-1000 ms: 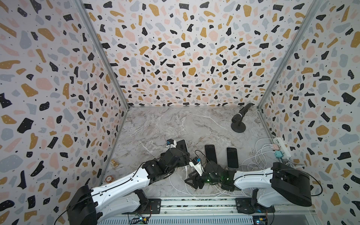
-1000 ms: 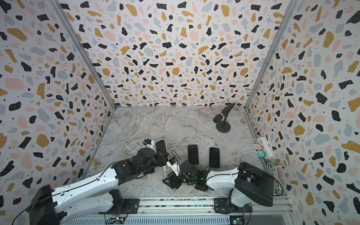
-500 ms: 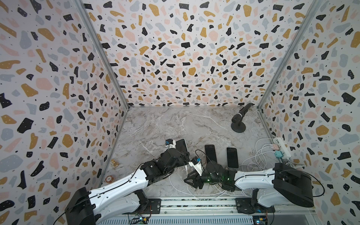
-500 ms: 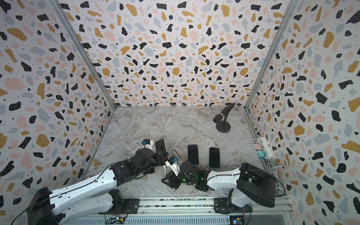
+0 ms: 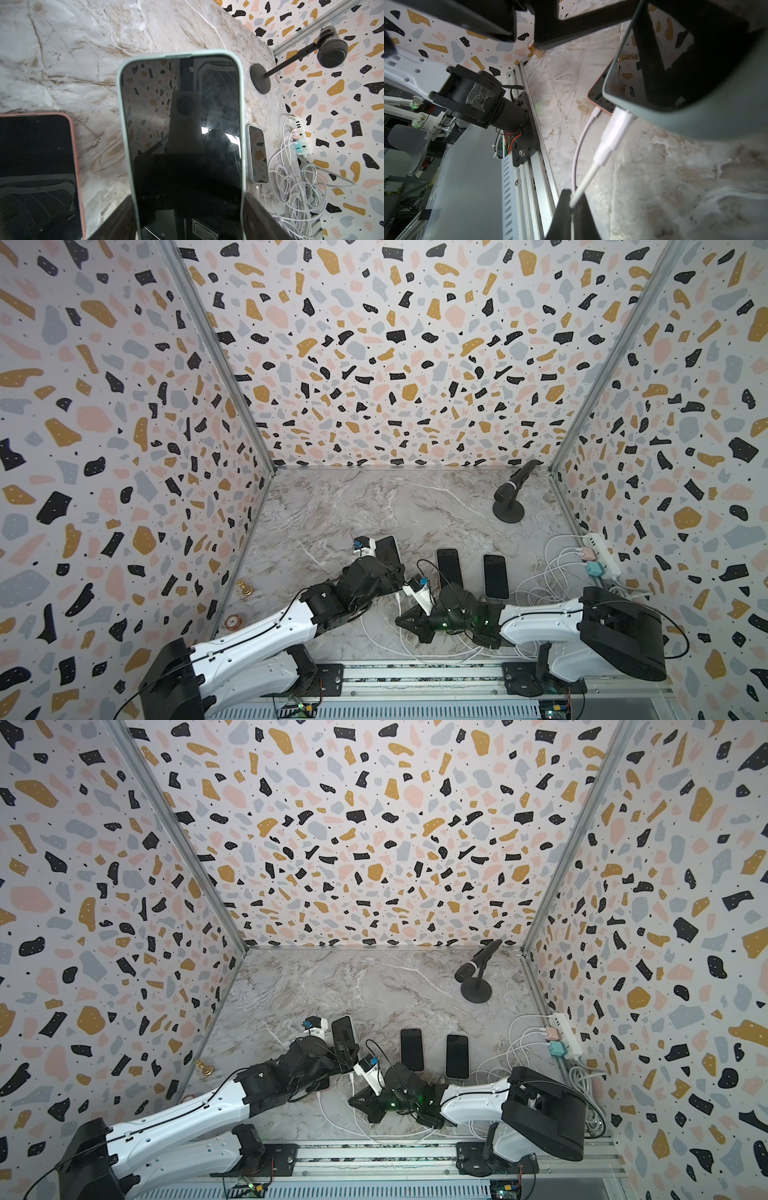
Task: Unplug the charging cable from the phone
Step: Remove the charging cable from the phone, then place the phone at the center of the board.
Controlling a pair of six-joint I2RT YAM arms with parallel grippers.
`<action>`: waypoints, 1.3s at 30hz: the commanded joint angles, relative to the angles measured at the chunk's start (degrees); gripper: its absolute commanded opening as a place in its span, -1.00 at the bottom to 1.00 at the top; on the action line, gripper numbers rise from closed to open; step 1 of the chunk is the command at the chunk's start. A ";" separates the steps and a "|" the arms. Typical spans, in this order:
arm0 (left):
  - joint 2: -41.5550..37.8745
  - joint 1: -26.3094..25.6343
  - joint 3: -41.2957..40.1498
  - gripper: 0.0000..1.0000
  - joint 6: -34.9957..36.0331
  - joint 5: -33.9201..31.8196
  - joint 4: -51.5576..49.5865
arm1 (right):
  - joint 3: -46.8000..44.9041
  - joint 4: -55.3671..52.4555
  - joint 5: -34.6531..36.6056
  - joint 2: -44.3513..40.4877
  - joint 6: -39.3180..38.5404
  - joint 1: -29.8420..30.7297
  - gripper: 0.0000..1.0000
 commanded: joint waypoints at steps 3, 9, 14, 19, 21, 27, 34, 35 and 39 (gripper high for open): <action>1.60 0.09 3.27 -0.67 2.79 -3.60 4.90 | -2.01 -1.18 -0.52 -2.55 0.16 0.52 -1.00; 3.05 0.16 4.58 -0.69 3.66 -4.59 4.68 | -2.76 -4.20 0.66 -4.42 -0.38 0.72 -1.00; 3.29 0.11 3.88 -0.68 3.23 -5.68 2.13 | -2.06 -9.55 3.95 -6.63 -0.97 0.69 -0.84; 5.91 0.13 3.36 -0.66 3.22 -6.25 -2.73 | -2.05 -20.18 13.24 -12.80 -0.27 -0.35 0.54; 7.53 0.09 3.14 -0.65 3.38 -6.53 -3.83 | -0.50 -29.58 20.58 -17.78 0.05 -0.51 0.90; 15.58 0.11 5.52 -0.64 4.50 -6.83 -4.92 | 4.70 -55.79 38.91 -33.52 4.20 -1.21 0.99; 25.71 0.14 10.70 -0.62 6.68 -5.47 -4.05 | 9.91 -69.42 45.01 -35.87 10.83 -1.39 0.99; 26.56 0.14 11.77 -0.61 6.68 -5.27 -3.90 | 10.12 -69.62 44.91 -35.39 11.23 -1.35 0.99; 30.62 0.10 14.53 -0.42 8.14 -3.55 -3.14 | 10.72 -70.09 45.22 -34.48 12.22 -1.39 0.99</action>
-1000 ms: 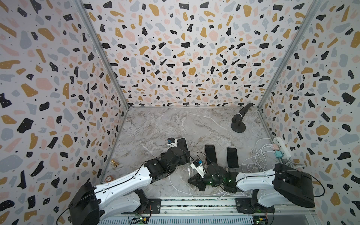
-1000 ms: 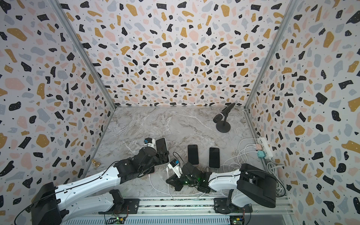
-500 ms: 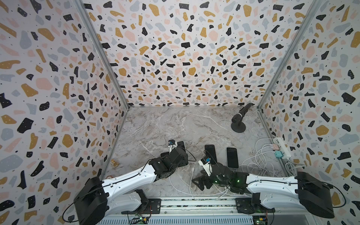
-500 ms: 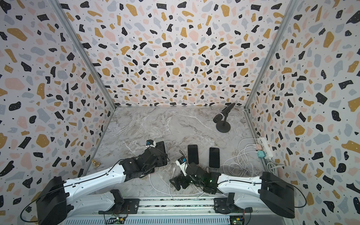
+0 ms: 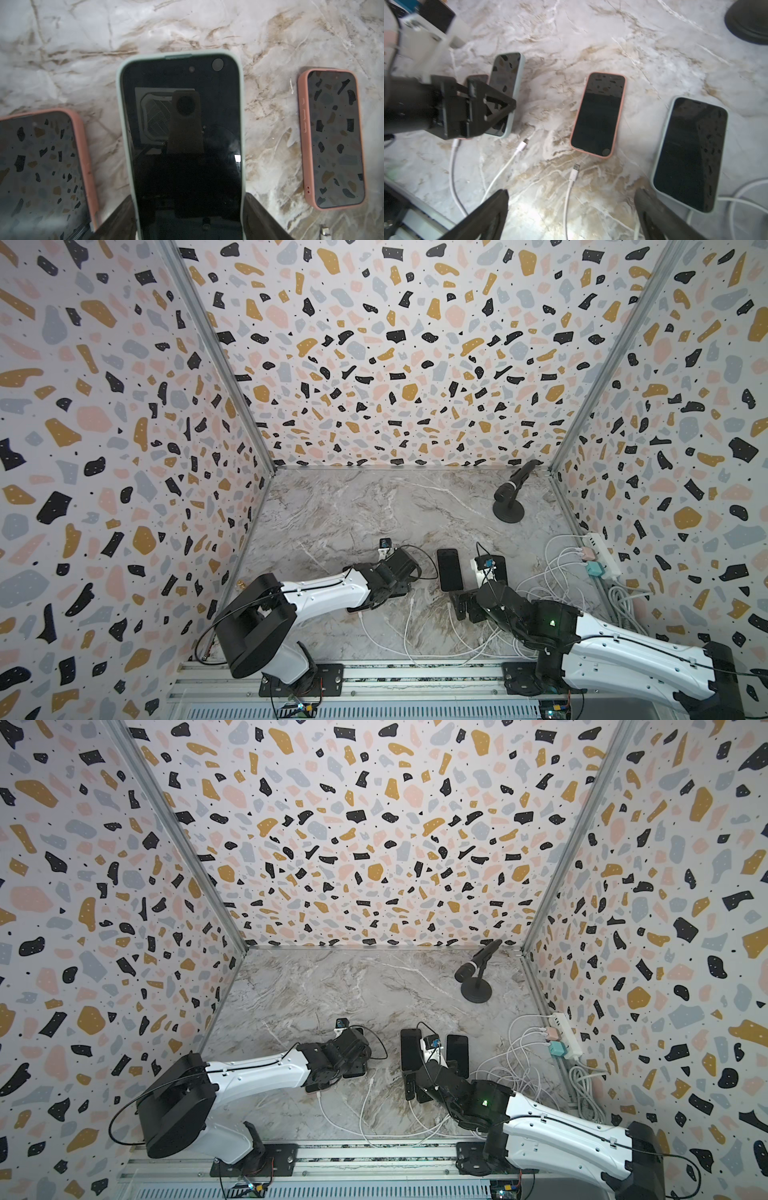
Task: Unplug the charging cable from the phone
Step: Place the phone at the center of the board, then pick up the phone at the center of the board.
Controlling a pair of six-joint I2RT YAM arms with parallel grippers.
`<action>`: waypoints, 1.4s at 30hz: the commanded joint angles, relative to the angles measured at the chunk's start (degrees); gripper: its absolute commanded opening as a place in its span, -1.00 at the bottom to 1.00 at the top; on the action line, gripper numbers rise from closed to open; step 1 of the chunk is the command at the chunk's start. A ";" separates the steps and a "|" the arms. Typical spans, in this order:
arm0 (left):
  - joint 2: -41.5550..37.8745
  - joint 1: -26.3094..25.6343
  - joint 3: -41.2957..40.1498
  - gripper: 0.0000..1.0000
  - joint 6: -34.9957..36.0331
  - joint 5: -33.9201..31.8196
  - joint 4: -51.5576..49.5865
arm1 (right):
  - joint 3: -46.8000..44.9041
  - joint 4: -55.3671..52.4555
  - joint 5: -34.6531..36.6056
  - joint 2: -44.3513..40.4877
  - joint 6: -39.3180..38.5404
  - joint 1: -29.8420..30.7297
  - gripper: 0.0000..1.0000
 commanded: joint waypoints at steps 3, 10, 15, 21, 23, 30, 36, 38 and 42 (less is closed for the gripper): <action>3.55 0.20 4.39 -0.27 2.48 0.47 2.00 | 2.07 -5.42 2.83 -0.32 2.71 -0.15 0.99; 7.64 0.57 6.93 0.57 0.98 0.97 -1.76 | 1.85 -7.28 3.18 -2.71 3.34 -0.15 0.99; 6.47 0.57 7.89 0.99 1.90 0.77 -3.70 | 2.69 -8.55 2.70 -2.75 3.02 -0.15 0.99; -3.82 0.58 8.14 0.99 2.60 -4.97 -12.03 | 3.92 -8.97 1.86 -0.73 2.67 -0.15 0.99; -11.20 0.53 5.74 0.99 4.25 -8.33 -15.63 | 4.77 -9.15 1.85 0.94 2.22 -0.15 0.99; -31.48 4.33 -6.30 0.99 4.04 -10.61 -25.23 | 7.82 -7.74 1.74 9.48 1.17 0.21 0.99; -32.71 9.93 -11.20 0.99 1.26 -4.83 -26.08 | 9.36 -6.46 1.69 14.21 1.81 1.31 0.99; -31.41 10.52 -11.52 0.99 -0.09 -4.61 -25.43 | 9.42 -6.70 2.08 14.49 2.18 1.43 0.99; -27.55 11.31 -11.80 0.99 -2.47 -4.84 -24.44 | 10.02 -8.54 2.42 14.70 3.08 1.60 0.99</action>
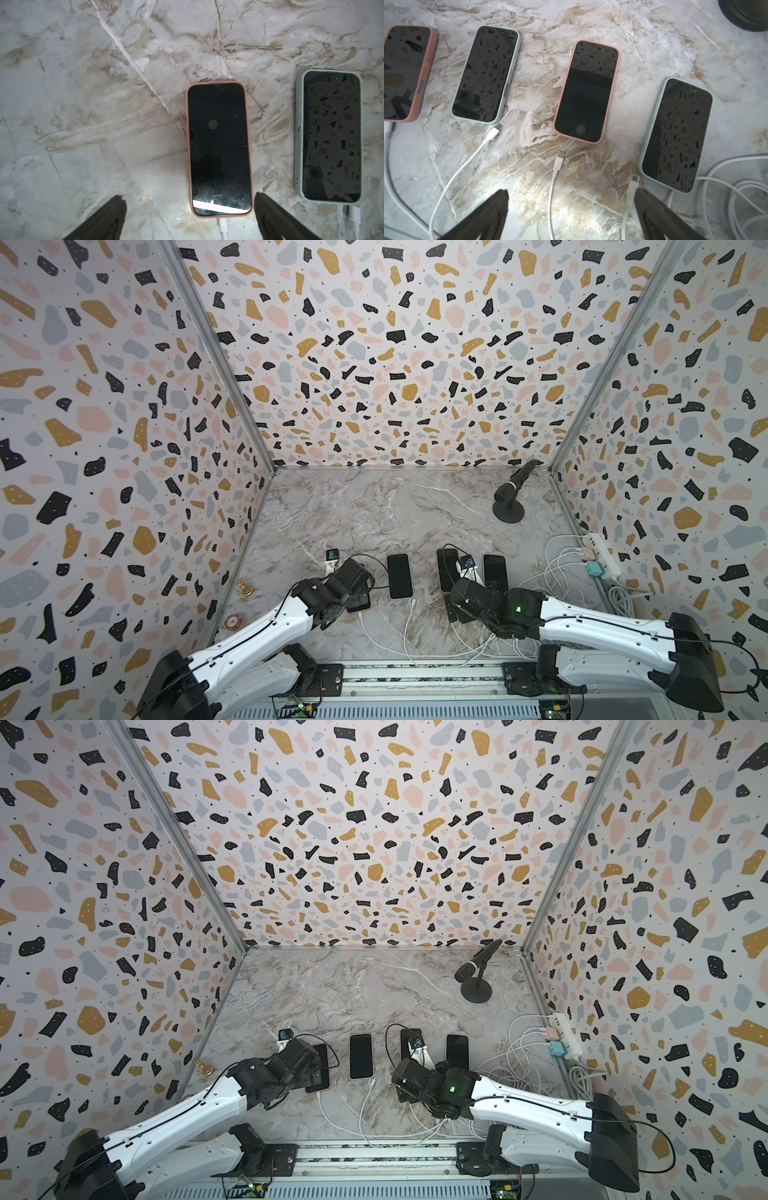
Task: Unplug the charging cable from the phone
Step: Pick up the phone at the center of the board.
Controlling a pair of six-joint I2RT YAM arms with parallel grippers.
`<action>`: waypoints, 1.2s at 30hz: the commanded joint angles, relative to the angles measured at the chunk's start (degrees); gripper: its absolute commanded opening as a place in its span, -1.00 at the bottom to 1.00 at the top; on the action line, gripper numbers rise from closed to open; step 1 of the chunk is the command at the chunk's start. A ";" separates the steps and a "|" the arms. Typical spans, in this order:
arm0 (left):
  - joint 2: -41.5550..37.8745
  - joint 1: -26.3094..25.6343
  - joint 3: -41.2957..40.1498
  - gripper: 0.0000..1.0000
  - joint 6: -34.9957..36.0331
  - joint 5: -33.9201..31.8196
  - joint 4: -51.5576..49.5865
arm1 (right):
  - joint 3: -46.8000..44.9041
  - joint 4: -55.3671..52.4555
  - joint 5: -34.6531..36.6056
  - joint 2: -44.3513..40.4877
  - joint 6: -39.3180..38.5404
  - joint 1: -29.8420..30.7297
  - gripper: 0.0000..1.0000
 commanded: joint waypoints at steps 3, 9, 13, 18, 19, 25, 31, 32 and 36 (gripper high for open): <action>4.48 0.87 -0.20 0.99 -3.81 0.59 0.91 | 0.31 -0.09 0.78 -1.45 1.47 0.44 0.99; 6.68 0.90 -0.43 0.99 -3.46 2.30 3.38 | 0.00 2.06 -0.12 -0.62 0.88 0.47 0.99; 7.87 0.96 -0.05 0.99 -2.35 3.65 5.33 | -0.11 3.67 -1.24 -0.01 0.34 0.49 0.99; 13.28 1.65 1.12 0.99 -1.74 5.31 8.60 | -2.42 6.35 -2.45 -1.00 0.94 0.58 0.99; 14.75 1.66 1.61 0.99 -1.31 5.92 9.34 | -2.31 5.92 -2.57 -1.17 1.01 0.65 0.99; 20.36 1.75 3.24 0.99 -1.27 6.90 10.06 | -2.56 4.86 -2.39 -2.88 1.12 0.86 0.99; 22.49 1.83 1.98 0.99 -1.29 7.03 12.14 | -3.06 5.17 -2.09 -3.72 1.06 0.85 0.99; 23.00 1.84 1.96 1.00 -1.26 7.14 12.57 | -2.94 5.19 -2.13 -3.58 1.05 0.82 0.99; 25.30 1.84 2.70 1.00 -0.69 7.68 13.35 | -2.76 5.52 -2.43 -2.82 0.88 0.82 0.99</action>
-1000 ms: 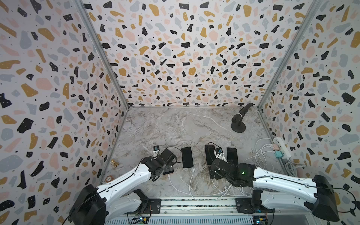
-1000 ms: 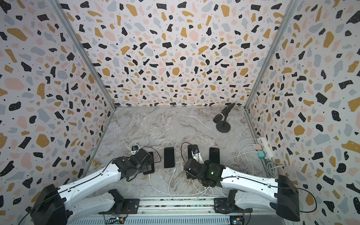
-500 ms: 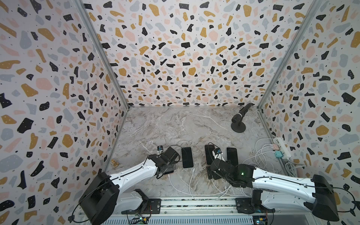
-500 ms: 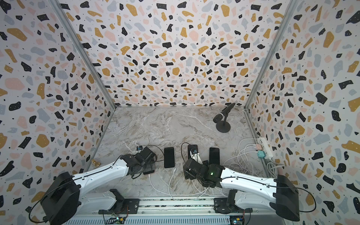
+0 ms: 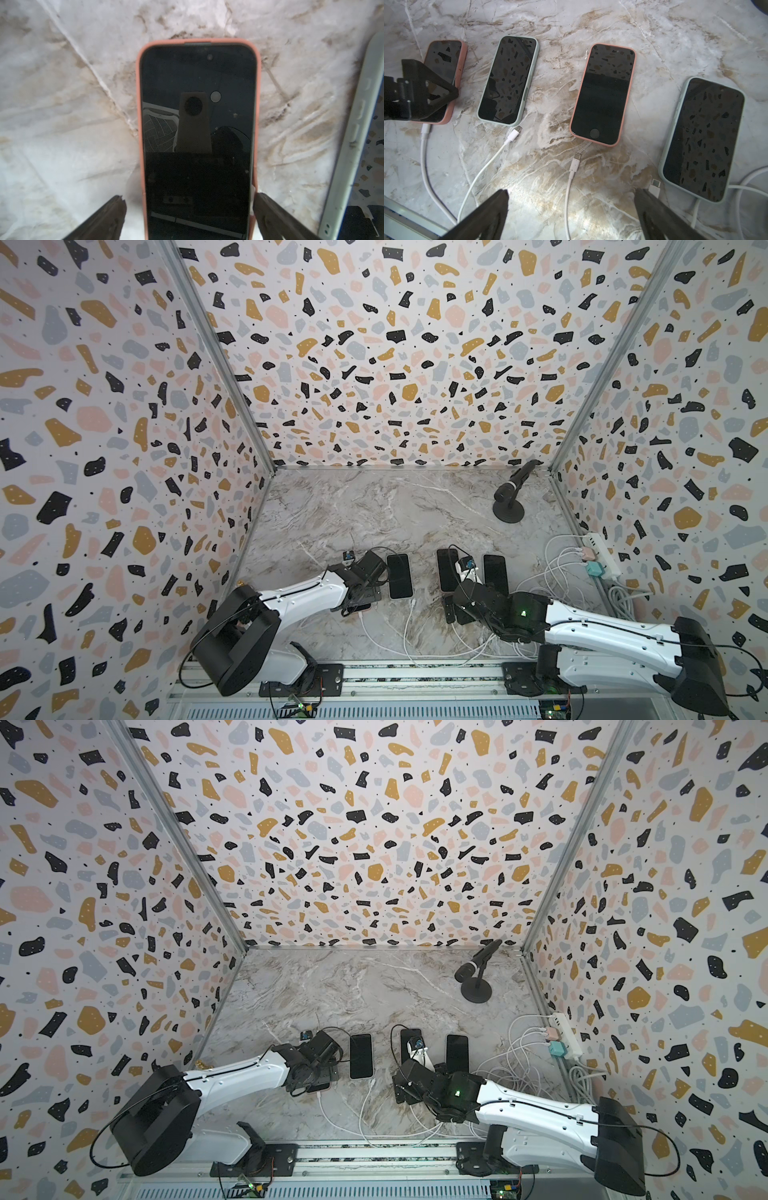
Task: Unplug the charging cable from the phone
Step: Pick up the phone at the center of the board.
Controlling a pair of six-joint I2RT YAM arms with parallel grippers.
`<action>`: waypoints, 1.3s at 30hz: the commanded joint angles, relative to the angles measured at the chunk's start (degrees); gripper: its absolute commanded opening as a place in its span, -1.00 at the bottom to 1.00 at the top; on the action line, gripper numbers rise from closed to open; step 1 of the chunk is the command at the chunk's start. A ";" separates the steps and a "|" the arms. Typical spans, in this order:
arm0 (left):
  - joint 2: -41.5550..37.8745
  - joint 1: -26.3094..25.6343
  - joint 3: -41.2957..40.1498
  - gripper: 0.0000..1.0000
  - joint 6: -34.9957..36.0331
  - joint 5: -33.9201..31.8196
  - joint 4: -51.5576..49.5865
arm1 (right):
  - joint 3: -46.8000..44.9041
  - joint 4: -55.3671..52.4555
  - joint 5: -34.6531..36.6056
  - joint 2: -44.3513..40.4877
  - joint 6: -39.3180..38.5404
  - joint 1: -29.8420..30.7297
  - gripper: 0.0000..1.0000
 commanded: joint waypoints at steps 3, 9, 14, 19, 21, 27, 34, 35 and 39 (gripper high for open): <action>3.81 0.33 0.36 0.98 0.88 0.82 2.30 | 0.44 -0.35 0.14 0.40 0.31 0.24 0.99; 2.45 0.33 -0.15 0.96 0.88 1.07 2.06 | 0.28 0.15 -0.19 0.26 0.30 0.32 0.99; 1.55 0.33 -0.12 0.94 1.20 -0.35 1.29 | 0.18 0.66 -0.33 0.50 0.60 0.33 0.99; 2.65 0.42 -1.13 0.79 1.02 0.36 2.43 | -0.74 0.57 -0.17 -0.66 1.10 0.28 0.98; 2.93 0.42 -1.62 0.72 0.99 0.90 3.38 | -0.96 0.11 0.04 -1.17 1.41 0.29 0.98; 2.69 0.47 -1.80 0.40 1.60 2.26 4.07 | -2.23 1.42 -0.91 -1.49 1.78 0.32 0.96; -3.70 0.42 0.58 0.13 3.70 0.83 0.86 | -3.54 11.90 -6.35 2.88 -0.85 1.95 0.95; -5.41 0.44 0.79 0.12 3.99 0.77 0.62 | -3.19 13.61 -6.85 3.81 -1.87 2.45 0.95; -13.26 0.42 0.43 0.06 4.04 -0.57 0.38 | -2.71 21.34 -10.47 6.90 -5.92 3.90 0.95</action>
